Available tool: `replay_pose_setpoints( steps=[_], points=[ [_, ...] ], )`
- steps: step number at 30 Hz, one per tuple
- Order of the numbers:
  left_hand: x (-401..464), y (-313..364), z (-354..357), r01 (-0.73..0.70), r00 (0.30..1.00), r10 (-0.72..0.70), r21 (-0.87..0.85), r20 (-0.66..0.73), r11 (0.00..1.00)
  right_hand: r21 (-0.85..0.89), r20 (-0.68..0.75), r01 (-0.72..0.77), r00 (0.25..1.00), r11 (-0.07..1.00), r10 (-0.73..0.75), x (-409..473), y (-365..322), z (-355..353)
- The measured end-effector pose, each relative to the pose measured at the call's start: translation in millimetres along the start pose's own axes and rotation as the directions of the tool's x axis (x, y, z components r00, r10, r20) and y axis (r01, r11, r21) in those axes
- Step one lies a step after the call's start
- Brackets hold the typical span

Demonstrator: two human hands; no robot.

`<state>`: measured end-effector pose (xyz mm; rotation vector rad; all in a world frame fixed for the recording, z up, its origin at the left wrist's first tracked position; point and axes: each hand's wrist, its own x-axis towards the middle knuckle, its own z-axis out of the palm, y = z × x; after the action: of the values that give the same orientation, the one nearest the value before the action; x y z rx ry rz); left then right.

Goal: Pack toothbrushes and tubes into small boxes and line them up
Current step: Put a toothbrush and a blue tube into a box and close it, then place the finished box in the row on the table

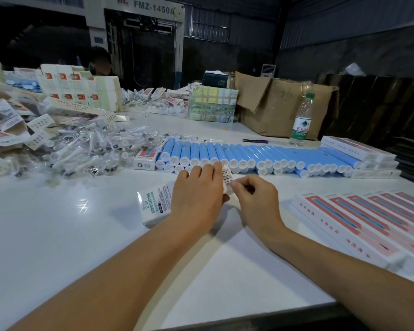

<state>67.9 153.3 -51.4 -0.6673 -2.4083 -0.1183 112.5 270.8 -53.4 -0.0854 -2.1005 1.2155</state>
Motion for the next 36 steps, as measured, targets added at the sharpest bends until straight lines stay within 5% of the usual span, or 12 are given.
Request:
replay_pose_setpoints(
  steps=[13, 17, 19, 21, 23, 25, 29, 33, 36],
  points=[
    [3.2, -1.2, -1.7, 0.008, 1.000, -0.009, 0.021, 0.029, 1.000, 0.154, 0.077, -0.157, 0.986, 0.975, 0.147, 7.3, 3.1, -3.2],
    [17.2, -16.6, -25.5, 0.183, 0.983, -0.182, -0.272, 0.028, 0.945, 0.280, 0.127, -0.089, 0.990, 0.956, 0.055, 9.5, -5.5, -3.2],
    [21.8, -27.3, -42.5, 0.234, 0.933, -0.357, -0.684, -0.040, 0.691, 0.236, 0.158, -0.039, 0.987, 0.971, 0.002, 13.5, -10.9, -5.2],
    [26.2, -36.1, -53.3, 0.222, 0.831, -0.548, -0.962, 0.100, 0.161, 0.134, 0.266, -0.013, 0.964, 0.991, -0.023, 19.2, -19.8, -7.1],
    [29.4, -40.9, -57.0, 0.270, 0.714, -0.556, -0.900, 0.425, -0.341, 0.057, 0.420, -0.007, 0.908, 0.998, -0.018, 23.3, -33.3, -2.5],
    [27.6, -40.7, -54.1, 0.276, 0.644, -0.454, -0.741, 0.615, -0.612, 0.011, 0.518, 0.024, 0.855, 1.000, -0.026, 23.6, -47.1, 11.3],
    [19.2, -42.4, -46.4, 0.264, 0.612, -0.356, -0.607, 0.706, -0.749, -0.127, 0.513, 0.100, 0.858, 0.987, -0.021, 20.0, -60.2, 35.8],
    [12.4, -63.7, -34.2, 0.286, 0.584, -0.515, -0.753, 0.627, -0.593, -0.258, 0.531, 0.161, 0.847, 0.953, 0.001, 12.5, -66.8, 22.3],
    [10.3, -71.7, -20.1, 0.358, 0.612, -0.509, -0.786, 0.605, -0.503, -0.430, 0.534, 0.251, 0.845, 0.867, 0.019, -2.1, -59.2, -15.6]
  ],
)
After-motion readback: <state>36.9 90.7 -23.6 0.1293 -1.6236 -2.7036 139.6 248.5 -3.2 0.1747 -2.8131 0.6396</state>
